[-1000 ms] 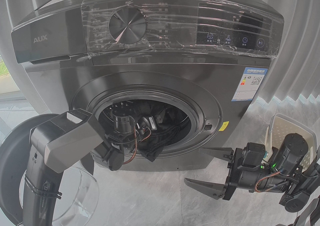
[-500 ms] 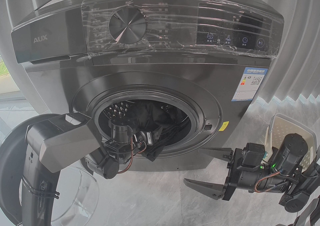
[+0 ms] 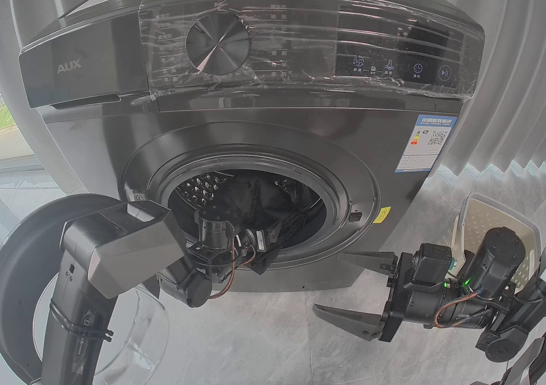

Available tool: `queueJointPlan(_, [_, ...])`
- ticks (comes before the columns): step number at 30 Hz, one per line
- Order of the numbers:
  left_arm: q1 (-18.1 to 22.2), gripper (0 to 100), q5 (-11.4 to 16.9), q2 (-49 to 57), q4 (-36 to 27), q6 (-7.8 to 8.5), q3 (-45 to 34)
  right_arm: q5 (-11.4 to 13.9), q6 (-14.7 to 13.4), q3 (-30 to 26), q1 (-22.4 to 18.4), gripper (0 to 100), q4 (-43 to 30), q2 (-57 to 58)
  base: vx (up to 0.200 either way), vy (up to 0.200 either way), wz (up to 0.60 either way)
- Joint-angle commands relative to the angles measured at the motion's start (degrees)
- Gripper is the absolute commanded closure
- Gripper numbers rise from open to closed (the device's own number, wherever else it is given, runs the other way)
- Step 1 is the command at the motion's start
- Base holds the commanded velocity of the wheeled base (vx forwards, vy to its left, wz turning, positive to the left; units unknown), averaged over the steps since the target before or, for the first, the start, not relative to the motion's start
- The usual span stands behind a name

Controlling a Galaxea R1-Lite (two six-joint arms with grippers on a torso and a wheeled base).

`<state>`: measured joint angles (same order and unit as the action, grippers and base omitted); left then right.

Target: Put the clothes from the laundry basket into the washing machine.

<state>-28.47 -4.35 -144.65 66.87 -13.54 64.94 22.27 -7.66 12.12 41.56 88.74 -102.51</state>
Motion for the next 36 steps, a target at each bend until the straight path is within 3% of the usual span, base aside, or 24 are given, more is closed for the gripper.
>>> queueJointPlan(1, [-0.4,100,0.0,-2.1,-0.2,-0.08,1.4,0.0,0.0,0.2,0.0,0,0.0,0.0,0.000,0.000,0.00])
queueJointPlan(14, [-0.3,100,0.0,-1.9,0.0,-0.26,2.4,0.1,0.0,0.6,0.0,0,0.1,0.3,0.000,0.000,0.00])
queueJointPlan(19, [0.3,100,-1.1,-0.3,0.2,-0.52,8.1,0.1,0.0,0.9,0.1,0,0.0,0.3,0.000,0.000,0.00])
queueJointPlan(23, [0.8,100,-4.0,-0.4,0.7,-0.69,14.7,0.0,-0.1,1.0,0.6,0,0.0,0.3,0.000,0.000,0.00])
queueJointPlan(36, [2.0,100,-4.8,-4.3,0.0,-0.34,25.9,0.0,-0.1,1.2,1.2,0,0.0,0.6,0.000,0.000,0.00])
